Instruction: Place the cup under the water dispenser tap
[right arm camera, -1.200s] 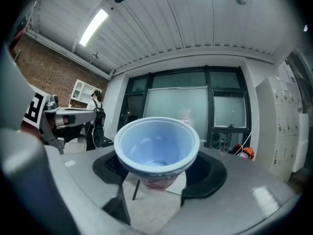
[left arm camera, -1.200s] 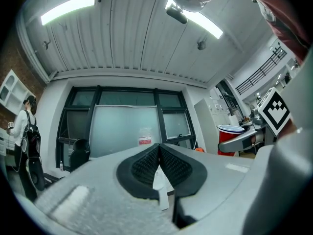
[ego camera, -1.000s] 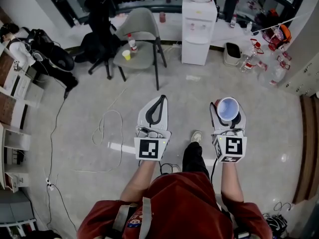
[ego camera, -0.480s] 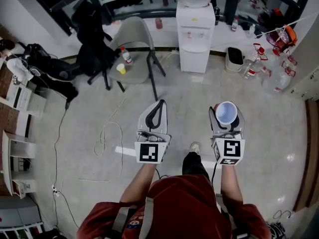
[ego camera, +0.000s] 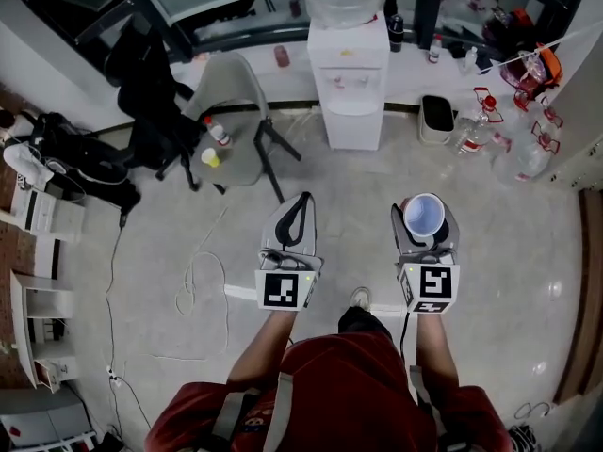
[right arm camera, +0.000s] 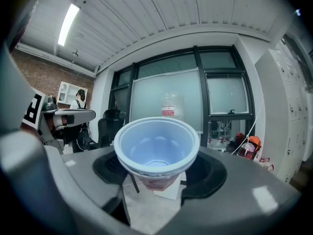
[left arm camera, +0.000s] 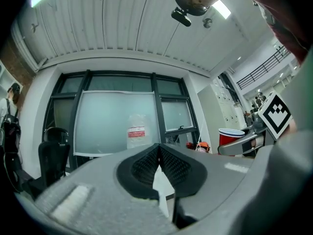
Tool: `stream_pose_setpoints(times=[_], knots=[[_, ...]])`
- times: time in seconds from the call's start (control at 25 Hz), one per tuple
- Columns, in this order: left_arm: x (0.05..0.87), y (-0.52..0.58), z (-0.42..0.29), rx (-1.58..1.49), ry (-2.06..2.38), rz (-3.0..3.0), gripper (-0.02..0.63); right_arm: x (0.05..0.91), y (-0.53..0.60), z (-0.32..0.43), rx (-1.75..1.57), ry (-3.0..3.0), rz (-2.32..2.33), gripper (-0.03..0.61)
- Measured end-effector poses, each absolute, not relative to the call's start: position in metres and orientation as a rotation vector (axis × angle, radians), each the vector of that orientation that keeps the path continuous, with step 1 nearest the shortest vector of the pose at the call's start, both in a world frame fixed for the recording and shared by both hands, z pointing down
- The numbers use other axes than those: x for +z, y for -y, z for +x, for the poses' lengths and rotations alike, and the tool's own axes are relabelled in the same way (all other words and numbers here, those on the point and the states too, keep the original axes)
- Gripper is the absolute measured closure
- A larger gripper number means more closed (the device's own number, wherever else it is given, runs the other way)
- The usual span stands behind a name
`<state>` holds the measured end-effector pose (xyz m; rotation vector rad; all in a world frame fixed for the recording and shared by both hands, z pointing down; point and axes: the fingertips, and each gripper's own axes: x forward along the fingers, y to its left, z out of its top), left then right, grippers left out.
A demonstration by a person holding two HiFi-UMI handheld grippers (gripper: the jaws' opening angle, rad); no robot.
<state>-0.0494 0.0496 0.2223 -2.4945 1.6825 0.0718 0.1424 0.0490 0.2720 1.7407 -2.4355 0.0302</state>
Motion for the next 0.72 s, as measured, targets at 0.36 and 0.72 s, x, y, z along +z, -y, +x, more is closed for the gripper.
stream_pose_setpoints(times=[0.36, 0.72], knots=[[0.23, 0.025, 0.008, 0.049, -1.629, -2.524, 0.614, 0.284, 0.017, 0.188, 0.063, 2.432, 1.745, 0.276], [0.241, 0.071, 0.002, 0.046, -1.646, -2.505, 0.614, 0.309, 0.061, 0.182, 0.103, 2.428, 1.707, 0.276]])
